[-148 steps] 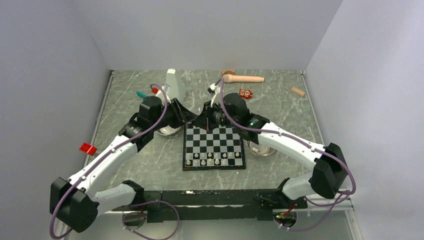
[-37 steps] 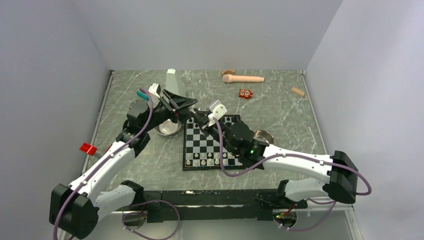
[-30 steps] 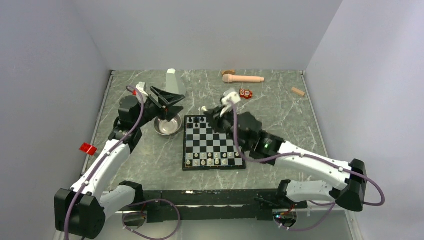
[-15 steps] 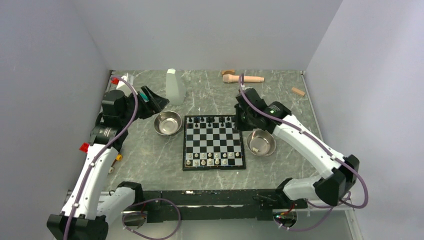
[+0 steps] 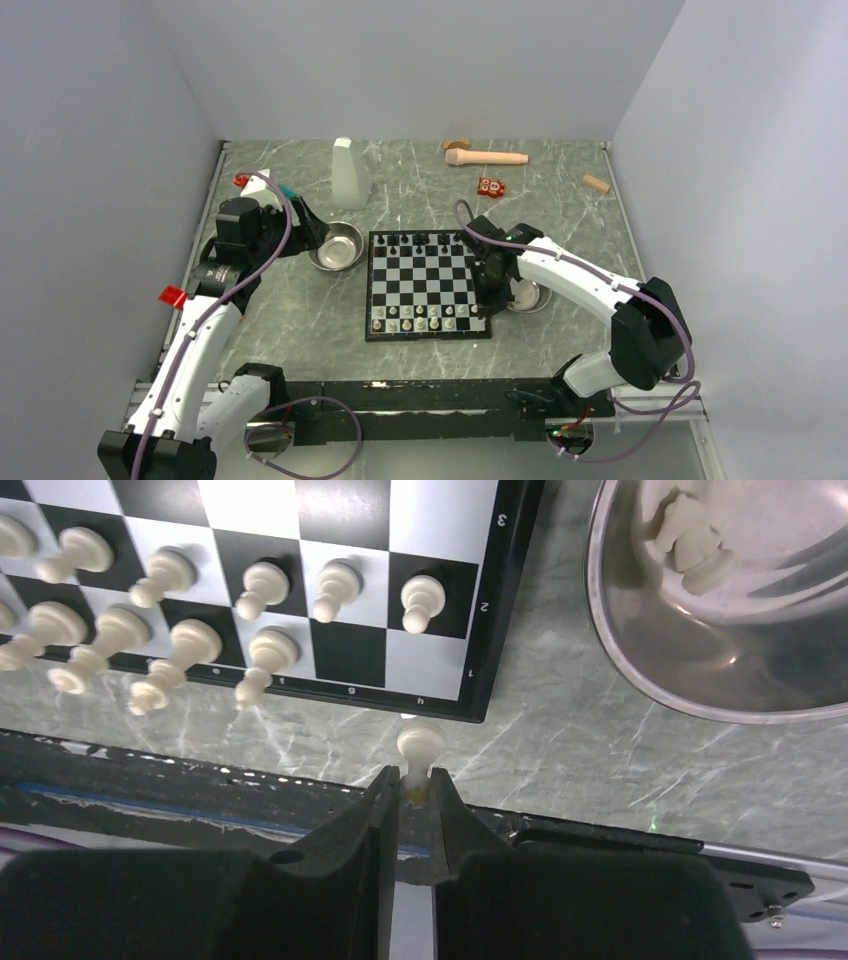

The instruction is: Set up the chess pieces on the board

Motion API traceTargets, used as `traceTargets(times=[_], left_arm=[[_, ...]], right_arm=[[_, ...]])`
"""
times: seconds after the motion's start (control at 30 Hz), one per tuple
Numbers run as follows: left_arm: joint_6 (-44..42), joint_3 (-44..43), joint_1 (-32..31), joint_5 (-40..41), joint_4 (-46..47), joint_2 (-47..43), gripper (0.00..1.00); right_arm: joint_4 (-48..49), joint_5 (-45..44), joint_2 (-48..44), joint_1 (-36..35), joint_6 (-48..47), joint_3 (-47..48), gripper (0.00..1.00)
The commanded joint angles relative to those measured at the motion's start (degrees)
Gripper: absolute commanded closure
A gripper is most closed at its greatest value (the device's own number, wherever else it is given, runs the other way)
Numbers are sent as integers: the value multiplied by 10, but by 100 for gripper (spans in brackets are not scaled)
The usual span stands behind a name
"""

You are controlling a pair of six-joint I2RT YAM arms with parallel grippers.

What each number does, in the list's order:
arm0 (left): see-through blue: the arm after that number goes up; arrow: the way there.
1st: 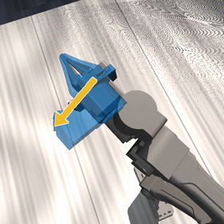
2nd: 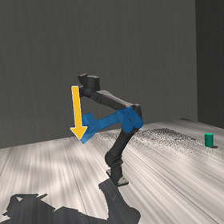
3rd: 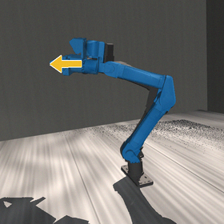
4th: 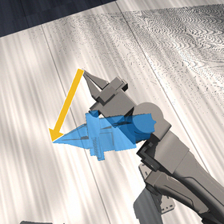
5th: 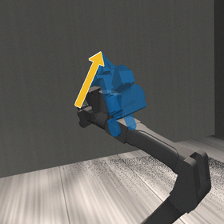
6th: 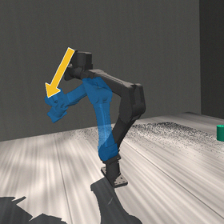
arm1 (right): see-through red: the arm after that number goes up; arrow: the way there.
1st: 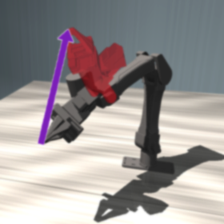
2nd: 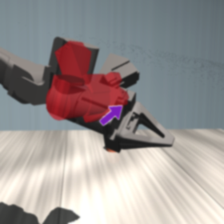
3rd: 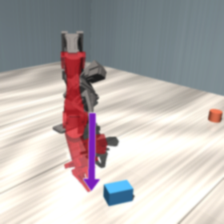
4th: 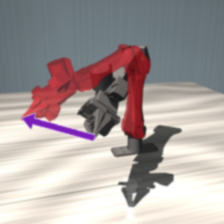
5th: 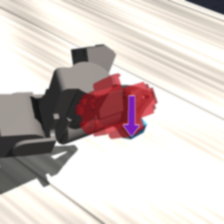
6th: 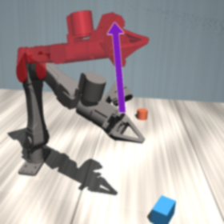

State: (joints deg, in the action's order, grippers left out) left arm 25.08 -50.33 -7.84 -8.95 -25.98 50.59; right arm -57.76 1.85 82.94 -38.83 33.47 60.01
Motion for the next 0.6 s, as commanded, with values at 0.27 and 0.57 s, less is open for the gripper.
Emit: traceTargets(times=[0.27,0.57], left_arm=[[-13,7,3,3,23,-5,16],[-8,12,3,1,24,-9,16]], right_arm=[[84,19,41,1,13,-34,100],[78,3,60,1,9,-29,100]])
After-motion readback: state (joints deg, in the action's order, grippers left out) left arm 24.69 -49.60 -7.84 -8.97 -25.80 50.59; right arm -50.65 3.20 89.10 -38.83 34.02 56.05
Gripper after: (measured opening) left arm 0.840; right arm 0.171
